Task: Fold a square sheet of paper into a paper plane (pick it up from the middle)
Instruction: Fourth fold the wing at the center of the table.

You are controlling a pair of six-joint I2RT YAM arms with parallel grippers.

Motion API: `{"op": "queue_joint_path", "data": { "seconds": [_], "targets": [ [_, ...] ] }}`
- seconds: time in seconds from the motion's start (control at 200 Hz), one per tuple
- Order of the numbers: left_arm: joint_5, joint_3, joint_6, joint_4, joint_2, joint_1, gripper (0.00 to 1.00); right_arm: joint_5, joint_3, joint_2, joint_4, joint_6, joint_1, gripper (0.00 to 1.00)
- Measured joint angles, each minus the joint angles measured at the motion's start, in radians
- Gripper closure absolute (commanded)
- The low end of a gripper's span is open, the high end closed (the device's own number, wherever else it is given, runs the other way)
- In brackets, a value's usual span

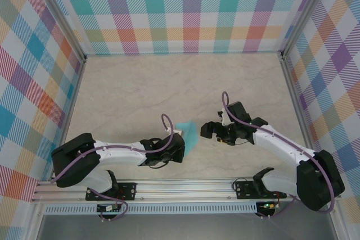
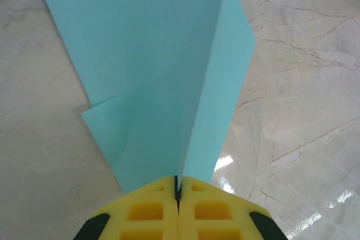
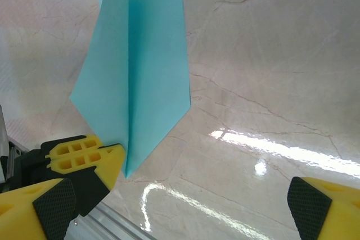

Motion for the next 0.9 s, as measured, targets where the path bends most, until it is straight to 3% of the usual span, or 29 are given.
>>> {"op": "queue_joint_path", "data": {
  "seconds": [0.475, 0.64, 0.9],
  "targets": [
    [0.032, -0.039, 0.0, 0.027, -0.067, 0.035, 0.96, 0.016, -0.011, -0.056, 0.103, -0.071, 0.0, 0.0],
    [0.039, -0.039, 0.0, 0.031, -0.062, 0.037, 0.96, -0.004, 0.025, 0.016, 0.08, -0.102, 0.0, 0.09],
    [0.068, -0.037, 0.004, 0.052, -0.011, 0.039, 0.96, -0.052, 0.012, 0.036, 0.116, -0.102, 0.0, 0.13]
  ]
}}
